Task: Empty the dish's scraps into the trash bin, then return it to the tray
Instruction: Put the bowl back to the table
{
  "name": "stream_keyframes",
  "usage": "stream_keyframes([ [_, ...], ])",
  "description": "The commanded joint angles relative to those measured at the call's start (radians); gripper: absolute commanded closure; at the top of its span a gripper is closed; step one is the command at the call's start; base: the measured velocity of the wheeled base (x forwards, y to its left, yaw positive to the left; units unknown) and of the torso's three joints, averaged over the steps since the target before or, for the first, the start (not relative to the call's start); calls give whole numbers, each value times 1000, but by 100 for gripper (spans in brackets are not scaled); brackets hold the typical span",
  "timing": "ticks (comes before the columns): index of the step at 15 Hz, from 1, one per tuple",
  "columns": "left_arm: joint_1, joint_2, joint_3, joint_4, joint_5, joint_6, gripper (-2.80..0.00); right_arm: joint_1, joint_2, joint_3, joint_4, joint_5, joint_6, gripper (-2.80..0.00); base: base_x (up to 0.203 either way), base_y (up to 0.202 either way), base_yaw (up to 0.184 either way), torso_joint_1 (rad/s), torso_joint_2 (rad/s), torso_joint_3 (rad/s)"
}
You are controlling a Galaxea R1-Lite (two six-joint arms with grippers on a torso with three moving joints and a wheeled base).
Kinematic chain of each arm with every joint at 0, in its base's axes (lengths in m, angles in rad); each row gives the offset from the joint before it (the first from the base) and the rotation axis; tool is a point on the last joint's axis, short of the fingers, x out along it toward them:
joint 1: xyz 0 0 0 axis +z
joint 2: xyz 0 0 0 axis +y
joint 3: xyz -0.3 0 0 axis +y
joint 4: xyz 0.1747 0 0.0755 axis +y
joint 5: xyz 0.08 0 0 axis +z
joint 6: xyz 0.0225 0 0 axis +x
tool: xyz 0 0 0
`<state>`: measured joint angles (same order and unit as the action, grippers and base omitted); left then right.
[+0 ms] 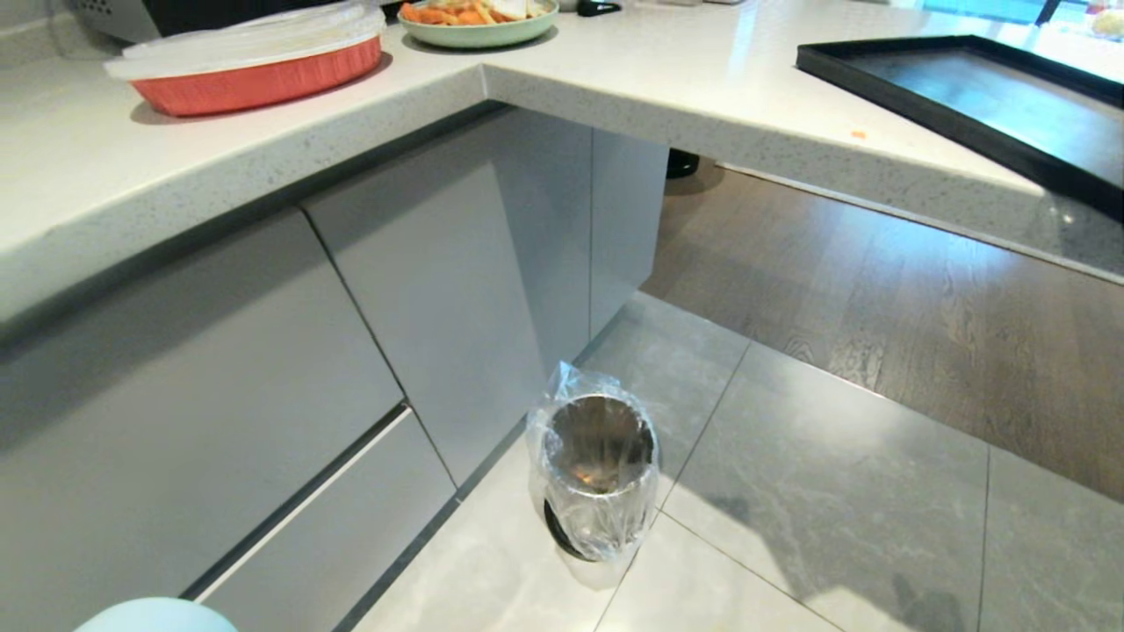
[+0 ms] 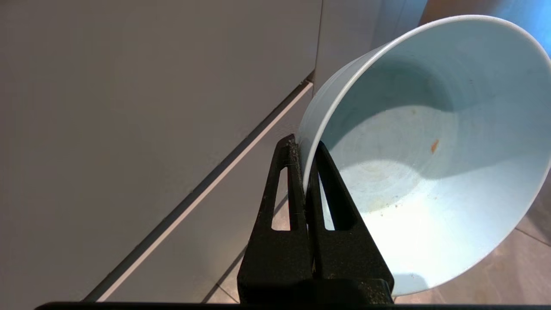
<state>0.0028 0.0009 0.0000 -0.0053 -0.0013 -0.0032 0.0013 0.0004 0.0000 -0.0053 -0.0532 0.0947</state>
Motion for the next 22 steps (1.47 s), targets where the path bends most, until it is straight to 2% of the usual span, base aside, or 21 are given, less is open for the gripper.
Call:
stream_keyframes([
  [1, 0, 1, 0, -1, 0, 0, 0, 0, 0, 0, -1, 0, 0, 0, 0, 0, 0, 7, 2, 199],
  [8, 0, 1, 0, -1, 0, 0, 0, 0, 0, 0, -1, 0, 0, 0, 0, 0, 0, 0, 2, 199],
  [22, 0, 1, 0, -2, 0, -3, 0, 0, 0, 0, -1, 0, 0, 0, 0, 0, 0, 1, 0, 18],
])
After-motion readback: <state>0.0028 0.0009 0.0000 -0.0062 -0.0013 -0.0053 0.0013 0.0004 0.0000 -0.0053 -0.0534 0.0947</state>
